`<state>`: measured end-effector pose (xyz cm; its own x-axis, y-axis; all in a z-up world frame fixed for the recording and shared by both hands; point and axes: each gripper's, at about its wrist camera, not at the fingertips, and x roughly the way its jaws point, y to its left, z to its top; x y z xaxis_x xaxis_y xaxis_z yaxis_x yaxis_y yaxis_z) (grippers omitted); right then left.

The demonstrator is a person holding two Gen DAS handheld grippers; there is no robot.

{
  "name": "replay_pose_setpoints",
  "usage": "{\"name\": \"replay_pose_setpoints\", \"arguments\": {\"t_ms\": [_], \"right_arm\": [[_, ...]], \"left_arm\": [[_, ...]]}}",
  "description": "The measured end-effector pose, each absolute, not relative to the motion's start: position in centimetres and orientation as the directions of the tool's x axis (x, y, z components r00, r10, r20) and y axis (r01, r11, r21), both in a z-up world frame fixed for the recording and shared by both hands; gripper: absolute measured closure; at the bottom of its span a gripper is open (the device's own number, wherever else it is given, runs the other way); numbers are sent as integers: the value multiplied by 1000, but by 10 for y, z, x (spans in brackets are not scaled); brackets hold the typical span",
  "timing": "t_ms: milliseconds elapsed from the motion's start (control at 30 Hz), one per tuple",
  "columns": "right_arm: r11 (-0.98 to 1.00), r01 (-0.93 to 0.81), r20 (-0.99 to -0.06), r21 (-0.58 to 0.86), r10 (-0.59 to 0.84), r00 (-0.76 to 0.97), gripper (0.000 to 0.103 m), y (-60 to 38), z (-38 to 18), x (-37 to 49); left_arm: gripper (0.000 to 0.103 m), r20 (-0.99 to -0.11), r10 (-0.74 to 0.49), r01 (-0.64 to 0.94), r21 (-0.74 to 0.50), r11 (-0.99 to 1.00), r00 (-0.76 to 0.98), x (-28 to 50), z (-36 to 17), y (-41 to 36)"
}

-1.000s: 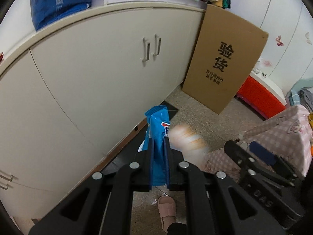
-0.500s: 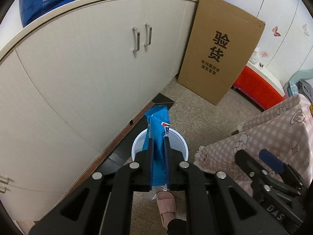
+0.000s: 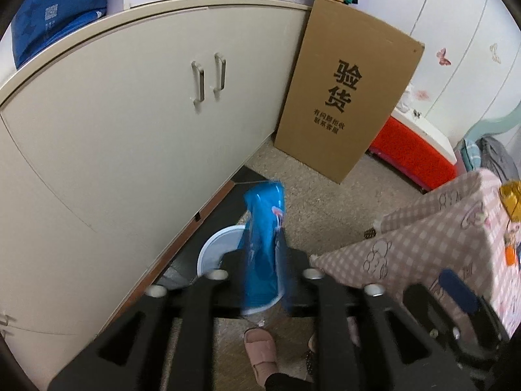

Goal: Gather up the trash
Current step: 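Open the left gripper over the wastebasket to drop the blue wrapper, then move both tools back toward the table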

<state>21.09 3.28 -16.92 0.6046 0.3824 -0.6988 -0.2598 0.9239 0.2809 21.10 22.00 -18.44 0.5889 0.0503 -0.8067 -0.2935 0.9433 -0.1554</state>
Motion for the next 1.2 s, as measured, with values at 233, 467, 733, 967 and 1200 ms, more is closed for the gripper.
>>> {"name": "replay_pose_setpoints", "arguments": {"t_ms": [233,467,733,967,1200], "right_arm": [[920,-252,-693,300,392,605,22,23,-166,205],[918,-249,-672,310,396,626,22,13,-151,191],[914,-216,-623,344,394,676,21,-17,-122,169],[913,-167,-575,372,368,731,20,-63,-97,143],[923,-59,-554,381,279,785,19,-132,-85,122]], "left_arm": [[28,-809,76,-336,-154,929,582,207,-188,226],[28,-810,60,-324,-164,932,583,187,-183,218],[25,-773,16,-255,-189,948,634,155,-153,191],[23,-728,-26,-155,-181,971,685,138,-119,146],[23,-709,-93,-29,-159,987,699,137,-100,81]]}}
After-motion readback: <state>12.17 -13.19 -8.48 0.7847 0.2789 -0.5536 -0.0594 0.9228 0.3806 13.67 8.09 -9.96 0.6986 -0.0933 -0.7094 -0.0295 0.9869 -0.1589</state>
